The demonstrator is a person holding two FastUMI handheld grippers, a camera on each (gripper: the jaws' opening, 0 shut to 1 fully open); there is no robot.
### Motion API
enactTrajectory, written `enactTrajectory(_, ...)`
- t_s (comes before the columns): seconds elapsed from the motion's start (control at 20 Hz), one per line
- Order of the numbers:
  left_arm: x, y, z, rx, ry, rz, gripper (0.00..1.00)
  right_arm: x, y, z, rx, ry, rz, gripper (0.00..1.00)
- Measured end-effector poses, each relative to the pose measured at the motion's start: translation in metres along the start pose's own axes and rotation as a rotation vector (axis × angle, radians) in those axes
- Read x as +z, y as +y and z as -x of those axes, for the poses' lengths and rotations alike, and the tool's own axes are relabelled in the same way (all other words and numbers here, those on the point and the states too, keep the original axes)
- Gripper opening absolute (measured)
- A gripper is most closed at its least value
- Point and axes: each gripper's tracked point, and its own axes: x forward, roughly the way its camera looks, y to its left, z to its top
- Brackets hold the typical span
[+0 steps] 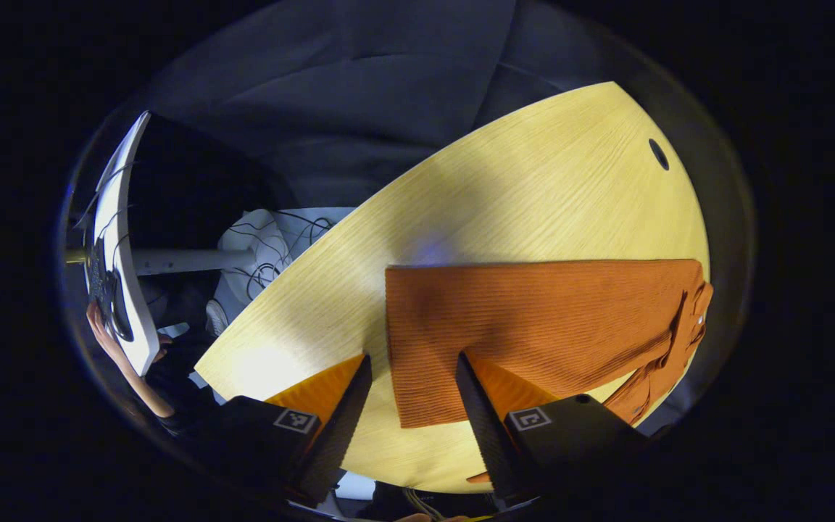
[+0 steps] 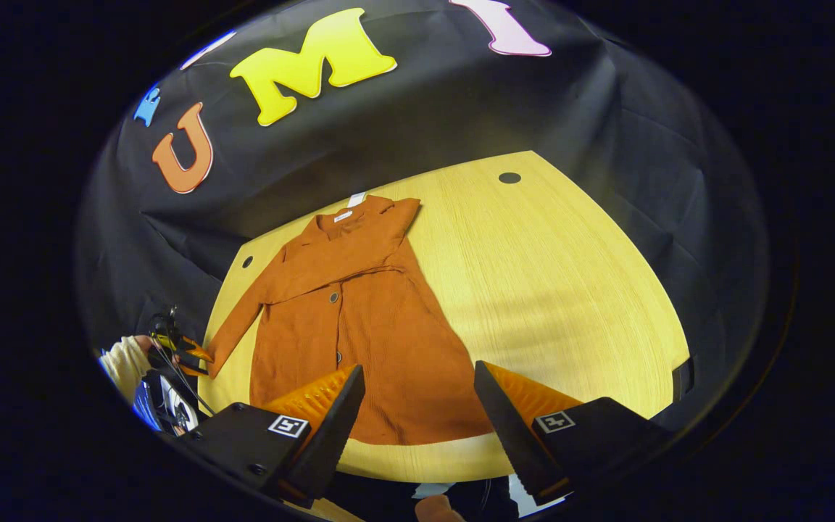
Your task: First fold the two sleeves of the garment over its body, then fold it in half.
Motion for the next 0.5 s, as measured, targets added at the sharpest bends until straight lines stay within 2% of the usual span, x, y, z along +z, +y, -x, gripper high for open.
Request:
enactTrajectory(0.15, 0.002, -0.006, 0.001, -0.019, -0.001, -0.023, 0.63, -0.004, -0.003, 0.0, 0.007, 0.007, 0.003, 0.97)
enactTrajectory(0.25, 0.003, -0.016, -0.002, -0.058, -0.016, 0.002, 0.45, -0.006, -0.014, -0.001, -0.005, 0.011, -0.001, 0.94)
enactTrajectory(0.3, 0.002, -0.02, 0.0, -0.082, -0.021, 0.027, 0.25, -0.007, -0.019, 0.0, -0.007, 0.016, -0.015, 0.97)
enactTrajectory(0.4, 0.001, -0.021, 0.005, -0.079, -0.031, 0.041, 0.08, -0.009, -0.03, 0.004, -0.012, 0.023, -0.038, 0.97)
enactTrajectory(0.5, 0.002, -0.033, 0.012, -0.091, -0.062, 0.019, 0.05, -0.008, -0.041, 0.009, -0.016, 0.015, -0.04, 0.97)
